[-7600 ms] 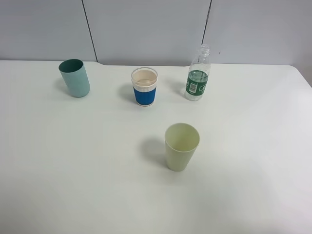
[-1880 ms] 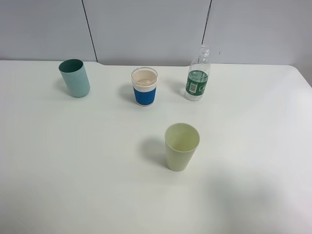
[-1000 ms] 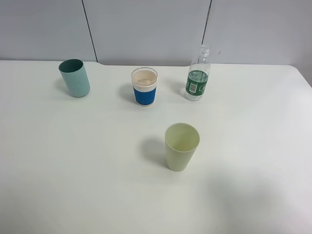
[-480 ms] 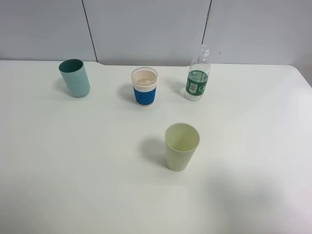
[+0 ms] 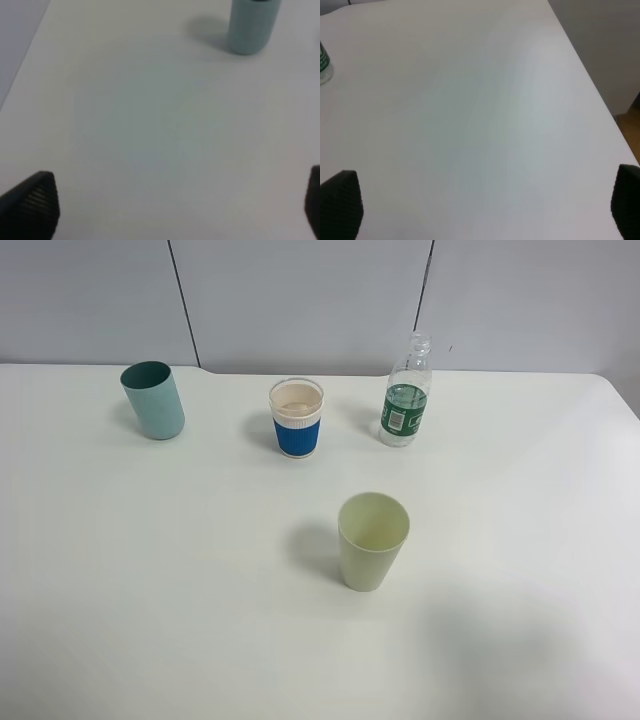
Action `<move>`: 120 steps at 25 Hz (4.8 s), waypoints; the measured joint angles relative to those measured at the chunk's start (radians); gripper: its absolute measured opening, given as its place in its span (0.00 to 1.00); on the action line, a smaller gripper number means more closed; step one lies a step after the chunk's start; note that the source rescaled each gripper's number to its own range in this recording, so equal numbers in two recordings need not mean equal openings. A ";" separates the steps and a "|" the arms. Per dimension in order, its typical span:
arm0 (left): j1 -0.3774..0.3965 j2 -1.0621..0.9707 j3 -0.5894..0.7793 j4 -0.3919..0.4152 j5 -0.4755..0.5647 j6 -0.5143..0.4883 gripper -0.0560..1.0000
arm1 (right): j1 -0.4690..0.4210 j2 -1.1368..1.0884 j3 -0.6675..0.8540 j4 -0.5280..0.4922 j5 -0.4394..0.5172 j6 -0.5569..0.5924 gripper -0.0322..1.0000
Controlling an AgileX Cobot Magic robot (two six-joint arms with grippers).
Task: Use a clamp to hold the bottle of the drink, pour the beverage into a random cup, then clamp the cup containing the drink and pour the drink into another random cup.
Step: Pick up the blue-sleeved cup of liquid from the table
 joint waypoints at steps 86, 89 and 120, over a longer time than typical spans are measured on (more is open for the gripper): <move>-0.293 1.155 -0.036 -0.260 -0.634 0.364 1.00 | 0.000 0.000 0.000 0.000 0.000 0.000 1.00; -0.294 1.217 -0.036 -0.259 -0.704 0.364 1.00 | 0.000 0.000 0.000 0.000 0.000 0.000 1.00; -0.330 1.681 -0.038 -0.062 -1.458 0.288 1.00 | 0.000 0.000 0.000 0.000 0.000 0.000 1.00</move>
